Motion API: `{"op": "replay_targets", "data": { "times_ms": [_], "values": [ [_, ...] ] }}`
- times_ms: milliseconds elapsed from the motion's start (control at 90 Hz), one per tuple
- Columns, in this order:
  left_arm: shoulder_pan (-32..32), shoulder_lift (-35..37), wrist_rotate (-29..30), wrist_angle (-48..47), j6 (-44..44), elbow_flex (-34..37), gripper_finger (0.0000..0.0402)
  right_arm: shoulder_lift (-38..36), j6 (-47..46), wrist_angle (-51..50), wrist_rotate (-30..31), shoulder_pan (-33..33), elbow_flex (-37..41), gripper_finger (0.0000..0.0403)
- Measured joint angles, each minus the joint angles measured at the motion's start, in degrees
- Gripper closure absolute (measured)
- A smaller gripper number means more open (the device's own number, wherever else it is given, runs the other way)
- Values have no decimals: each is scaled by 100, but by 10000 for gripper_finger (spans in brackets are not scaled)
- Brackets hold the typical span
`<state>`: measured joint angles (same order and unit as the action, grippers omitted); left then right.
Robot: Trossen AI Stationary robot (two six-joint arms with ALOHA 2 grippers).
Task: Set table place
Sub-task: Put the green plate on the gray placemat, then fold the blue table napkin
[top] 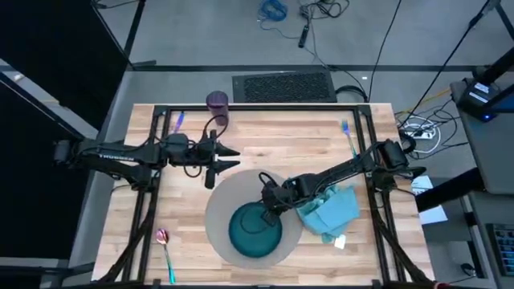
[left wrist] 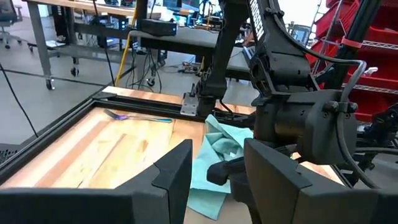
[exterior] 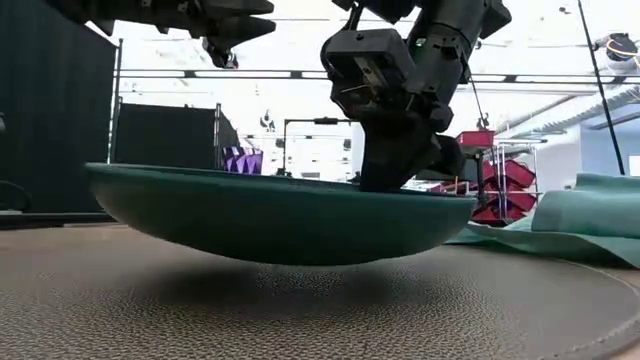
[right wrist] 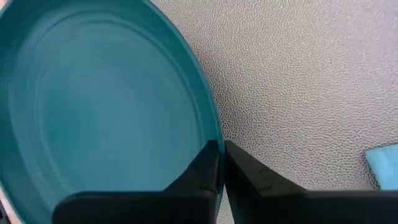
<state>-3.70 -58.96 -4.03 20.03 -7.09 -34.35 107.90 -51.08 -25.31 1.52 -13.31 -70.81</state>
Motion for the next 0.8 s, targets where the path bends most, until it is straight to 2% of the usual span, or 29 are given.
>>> {"op": "replay_targets", "data": {
  "times_ms": [400, 622, 800],
  "values": [
    [0, 0, 0, -2, -2, 2, 272, 0, 157, 26, 184, 135, 0, 343],
    [0, 0, 0, -2, -4, 2, 272, -26, 742, 63, 314, 339, 0, 325],
    [0, 0, 0, 0, -9, 2, 272, -307, 1155, -136, 315, 616, 0, 326]
  ]
}}
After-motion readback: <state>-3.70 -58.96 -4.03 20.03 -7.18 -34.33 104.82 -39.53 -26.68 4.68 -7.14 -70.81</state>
